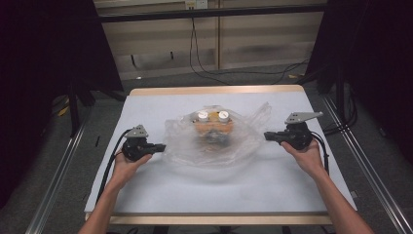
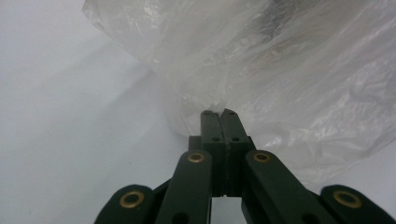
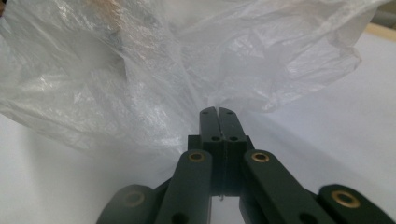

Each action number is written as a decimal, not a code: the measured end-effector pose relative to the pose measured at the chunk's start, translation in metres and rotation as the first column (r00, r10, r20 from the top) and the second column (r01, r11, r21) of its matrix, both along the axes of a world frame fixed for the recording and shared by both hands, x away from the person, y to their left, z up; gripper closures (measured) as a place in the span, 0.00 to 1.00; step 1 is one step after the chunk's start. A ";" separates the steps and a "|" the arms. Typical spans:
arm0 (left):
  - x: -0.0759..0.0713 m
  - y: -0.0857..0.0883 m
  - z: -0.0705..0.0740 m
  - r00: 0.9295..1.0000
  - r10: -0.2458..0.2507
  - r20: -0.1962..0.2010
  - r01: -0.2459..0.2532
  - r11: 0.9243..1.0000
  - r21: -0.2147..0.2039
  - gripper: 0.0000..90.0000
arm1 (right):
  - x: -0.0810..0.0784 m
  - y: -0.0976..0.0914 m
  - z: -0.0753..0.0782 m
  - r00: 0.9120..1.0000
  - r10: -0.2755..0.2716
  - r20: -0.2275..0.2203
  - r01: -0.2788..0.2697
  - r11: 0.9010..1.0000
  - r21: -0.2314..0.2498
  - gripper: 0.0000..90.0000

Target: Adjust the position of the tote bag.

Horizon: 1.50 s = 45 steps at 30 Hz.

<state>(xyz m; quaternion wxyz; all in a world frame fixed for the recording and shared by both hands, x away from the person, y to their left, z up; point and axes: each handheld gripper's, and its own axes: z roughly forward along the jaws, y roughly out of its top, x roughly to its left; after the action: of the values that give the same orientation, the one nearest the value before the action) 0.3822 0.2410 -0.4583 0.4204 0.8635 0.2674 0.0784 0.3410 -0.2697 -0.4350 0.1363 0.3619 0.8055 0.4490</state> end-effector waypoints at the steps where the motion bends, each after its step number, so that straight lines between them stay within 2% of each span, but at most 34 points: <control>1: 0.000 0.000 0.000 1.000 0.000 0.000 0.000 1.000 0.000 1.00 | 0.000 0.001 -0.002 1.000 0.001 -0.003 -0.001 1.000 -0.004 1.00; 4: 0.002 -0.001 -0.004 1.000 0.002 -0.009 -0.002 1.000 0.013 1.00 | 0.002 0.003 -0.006 1.000 0.001 -0.014 -0.001 1.000 -0.021 1.00; 6: 0.004 0.001 -0.006 1.000 0.010 -0.011 -0.010 0.999 0.043 1.00 | 0.004 0.004 -0.009 1.000 0.001 -0.020 -0.002 1.000 -0.029 1.00; 8: 0.005 0.002 -0.008 1.000 0.012 -0.014 -0.011 0.999 0.044 1.00 | 0.005 0.004 -0.011 1.000 -0.001 -0.029 0.000 0.999 -0.034 1.00; 9: 0.006 0.003 -0.011 1.000 0.010 -0.023 -0.009 0.999 0.039 1.00 | 0.008 0.004 -0.017 0.998 0.000 -0.055 -0.003 0.999 -0.048 1.00; 12: 0.006 0.004 -0.012 0.999 0.006 -0.035 -0.005 0.999 0.034 1.00 | 0.011 0.003 -0.022 0.998 -0.004 -0.070 0.001 0.999 -0.047 1.00; 14: 0.005 0.001 -0.014 0.999 0.000 -0.038 0.002 0.998 0.058 1.00 | 0.013 0.005 -0.029 0.995 0.000 -0.097 -0.007 0.997 -0.070 1.00; 16: 0.005 -0.001 -0.017 0.999 0.003 -0.041 0.001 0.995 0.099 1.00 | 0.014 0.007 -0.033 0.995 -0.005 -0.102 -0.006 0.995 -0.098 1.00; 18: 0.005 -0.001 -0.020 0.999 0.005 -0.050 0.000 0.994 0.110 1.00 | 0.015 0.008 -0.036 0.994 -0.009 -0.111 -0.003 0.994 -0.110 1.00; 20: 0.005 0.001 -0.020 0.999 0.003 -0.047 0.002 0.995 0.101 1.00 | 0.016 0.006 -0.043 0.991 -0.015 -0.135 -0.002 0.992 -0.123 1.00; 24: 0.004 0.002 -0.020 0.999 0.000 -0.049 0.005 0.994 0.105 1.00 | 0.016 0.003 -0.048 0.989 -0.027 -0.148 0.007 0.991 -0.131 1.00; 26: 0.004 0.004 -0.020 0.999 -0.002 -0.054 0.008 0.993 0.114 1.00 | 0.016 0.002 -0.048 0.988 -0.025 -0.152 0.005 0.992 -0.126 1.00; 28: 0.005 0.006 -0.020 0.998 0.003 -0.061 0.003 0.995 0.100 1.00 | 0.016 0.003 -0.048 0.988 -0.029 -0.150 0.008 0.990 -0.138 1.00; 33: 0.004 0.007 -0.021 0.998 0.019 -0.068 -0.013 0.996 0.089 1.00 | 0.016 0.000 -0.049 0.987 -0.036 -0.160 0.017 0.993 -0.116 1.00; 34: 0.004 0.007 -0.021 0.996 0.013 -0.087 -0.006 0.997 0.078 1.00 | 0.016 0.000 -0.049 0.986 -0.036 -0.161 0.018 0.993 -0.113 1.00; 35: 0.003 0.004 -0.022 0.996 0.009 -0.085 -0.004 0.998 0.067 1.00 | 0.016 -0.002 -0.050 0.985 -0.038 -0.166 0.023 0.996 -0.091 1.00; 37: 0.002 0.003 -0.021 0.997 0.010 -0.083 -0.004 0.997 0.072 0.98 | 0.015 -0.002 -0.051 0.986 -0.042 -0.161 0.029 0.996 -0.086 0.99; 38: 0.001 0.000 -0.020 0.997 0.012 -0.076 -0.008 0.998 0.062 0.95 | 0.014 -0.001 -0.050 0.986 -0.033 -0.163 0.021 0.997 -0.074 0.91; 41: 0.001 0.000 -0.017 0.997 0.001 -0.072 0.002 0.999 0.044 0.90 | 0.014 0.000 -0.048 0.987 -0.041 -0.156 0.031 0.997 -0.068 0.89; 42: -0.001 0.002 -0.015 0.998 0.023 -0.063 -0.021 0.999 0.035 0.82 | 0.013 -0.002 -0.044 0.988 -0.039 -0.150 0.035 0.999 -0.026 0.81; 44: -0.001 0.003 -0.013 0.998 0.024 -0.064 -0.022 0.999 0.025 0.78 | 0.012 -0.003 -0.040 0.989 -0.047 -0.144 0.048 0.999 0.001 0.73; 45: -0.002 0.007 -0.010 0.997 0.039 -0.059 -0.039 0.999 0.002 0.73 | 0.011 -0.004 -0.037 0.989 -0.058 -0.138 0.060 0.998 0.007 0.68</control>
<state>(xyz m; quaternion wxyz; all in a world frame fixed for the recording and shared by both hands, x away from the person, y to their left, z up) 0.3804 0.2480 -0.4681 0.4104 0.8602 0.2965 0.0611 0.3519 -0.2738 -0.4718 0.0919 0.4165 0.7994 0.4231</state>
